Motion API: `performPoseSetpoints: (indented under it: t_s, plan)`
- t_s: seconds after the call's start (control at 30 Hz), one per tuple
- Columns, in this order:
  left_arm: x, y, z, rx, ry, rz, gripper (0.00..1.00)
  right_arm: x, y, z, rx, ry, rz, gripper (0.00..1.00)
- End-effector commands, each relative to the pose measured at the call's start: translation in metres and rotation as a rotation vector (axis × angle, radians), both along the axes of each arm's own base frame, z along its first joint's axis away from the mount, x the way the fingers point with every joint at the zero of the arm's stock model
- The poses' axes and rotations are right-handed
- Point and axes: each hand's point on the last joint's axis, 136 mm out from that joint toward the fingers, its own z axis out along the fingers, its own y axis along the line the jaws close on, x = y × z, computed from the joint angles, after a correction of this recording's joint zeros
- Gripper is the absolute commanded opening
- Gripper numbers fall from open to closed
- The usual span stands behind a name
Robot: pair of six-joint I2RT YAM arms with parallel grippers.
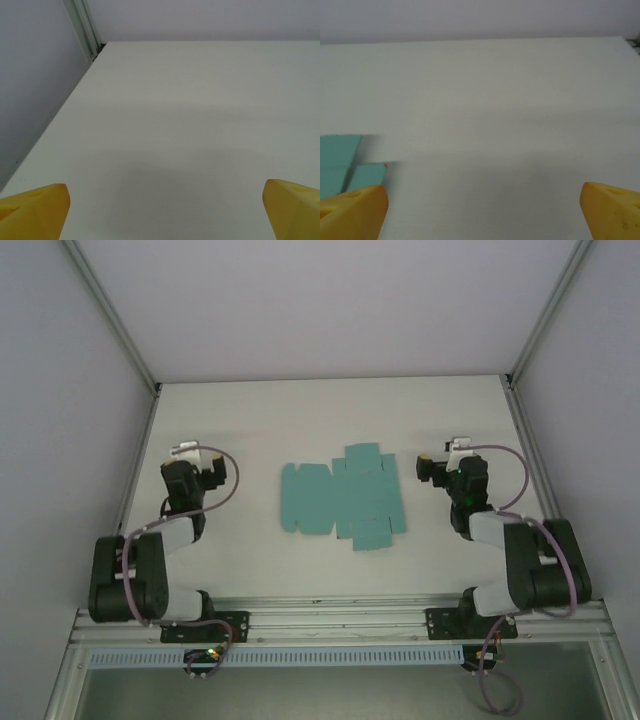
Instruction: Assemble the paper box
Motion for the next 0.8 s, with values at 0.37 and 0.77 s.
performPoseSetpoints:
  t_s: [0.37,0.77]
  plan:
    - [-0.051,-0.138,-0.013,-0.361,0.431,-0.238,1.00,-0.056,0.128,0.012,0.226,0.485,0.216,0.72]
    - [-0.062,-0.210,-0.059,-0.545,0.614,-0.432,1.00,-0.054,0.159,-0.105,0.322,0.783,0.226,0.35]
